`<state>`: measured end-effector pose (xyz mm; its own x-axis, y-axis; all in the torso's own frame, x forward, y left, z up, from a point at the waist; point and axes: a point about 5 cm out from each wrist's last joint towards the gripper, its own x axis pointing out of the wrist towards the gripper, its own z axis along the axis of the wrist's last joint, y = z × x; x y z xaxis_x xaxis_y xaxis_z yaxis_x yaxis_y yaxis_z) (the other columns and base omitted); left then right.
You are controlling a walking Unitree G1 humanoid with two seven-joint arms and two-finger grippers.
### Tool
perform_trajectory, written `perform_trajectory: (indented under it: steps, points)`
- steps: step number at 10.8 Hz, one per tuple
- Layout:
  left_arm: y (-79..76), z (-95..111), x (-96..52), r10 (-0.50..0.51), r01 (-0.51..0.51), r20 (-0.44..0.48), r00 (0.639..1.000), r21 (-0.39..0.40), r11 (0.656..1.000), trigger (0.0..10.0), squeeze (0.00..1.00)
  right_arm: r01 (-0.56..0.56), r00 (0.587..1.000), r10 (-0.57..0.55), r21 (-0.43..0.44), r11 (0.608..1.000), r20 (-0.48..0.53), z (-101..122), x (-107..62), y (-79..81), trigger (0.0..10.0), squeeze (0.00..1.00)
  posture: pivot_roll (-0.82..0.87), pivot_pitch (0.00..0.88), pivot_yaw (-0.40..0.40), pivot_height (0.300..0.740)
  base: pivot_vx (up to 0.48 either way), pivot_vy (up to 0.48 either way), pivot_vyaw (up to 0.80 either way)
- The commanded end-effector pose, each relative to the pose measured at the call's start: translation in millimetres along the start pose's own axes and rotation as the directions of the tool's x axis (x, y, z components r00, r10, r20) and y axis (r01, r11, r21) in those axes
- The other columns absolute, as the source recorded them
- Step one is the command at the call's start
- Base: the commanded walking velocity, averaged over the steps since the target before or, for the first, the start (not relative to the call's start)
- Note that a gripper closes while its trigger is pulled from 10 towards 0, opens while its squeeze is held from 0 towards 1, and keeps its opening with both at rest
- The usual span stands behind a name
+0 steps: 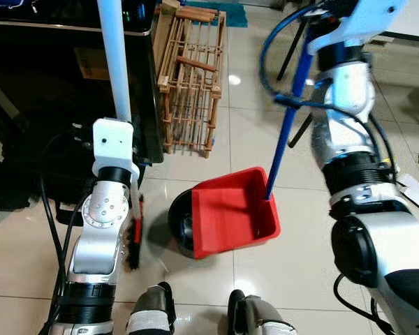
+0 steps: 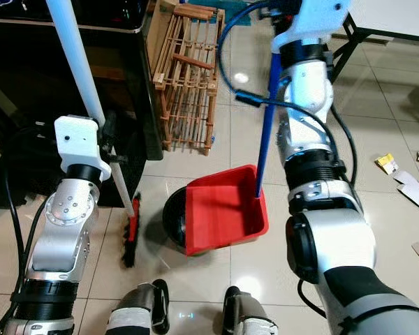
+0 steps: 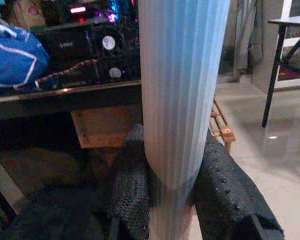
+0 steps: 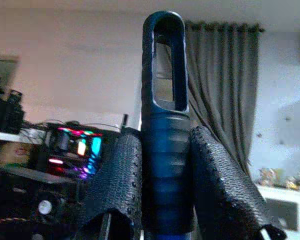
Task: Sweep floor
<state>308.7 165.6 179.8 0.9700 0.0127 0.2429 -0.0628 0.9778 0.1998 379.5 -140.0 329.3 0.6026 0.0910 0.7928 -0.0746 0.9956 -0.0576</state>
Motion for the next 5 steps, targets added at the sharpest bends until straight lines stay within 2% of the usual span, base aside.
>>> perform_trajectory:
  steps: [1,5]
  points:
    - [-1.1,2.1,-1.0,-0.011,0.011,0.020,1.000,-0.007,1.000,10.0,0.00,0.046,0.999,-0.046,-0.011,0.999,-0.001,1.8,-1.1,-13.4,10.0,0.00,0.05,0.171,-0.035,0.740,0.000,0.000,0.00]
    - [1.4,3.5,-0.5,-0.007,0.007,0.019,1.000,0.005,1.000,10.0,0.00,0.063,0.996,-0.063,0.001,0.998,-0.056,-4.7,-5.3,-13.6,10.0,0.00,0.06,0.183,-0.031,0.740,0.000,0.000,0.00]
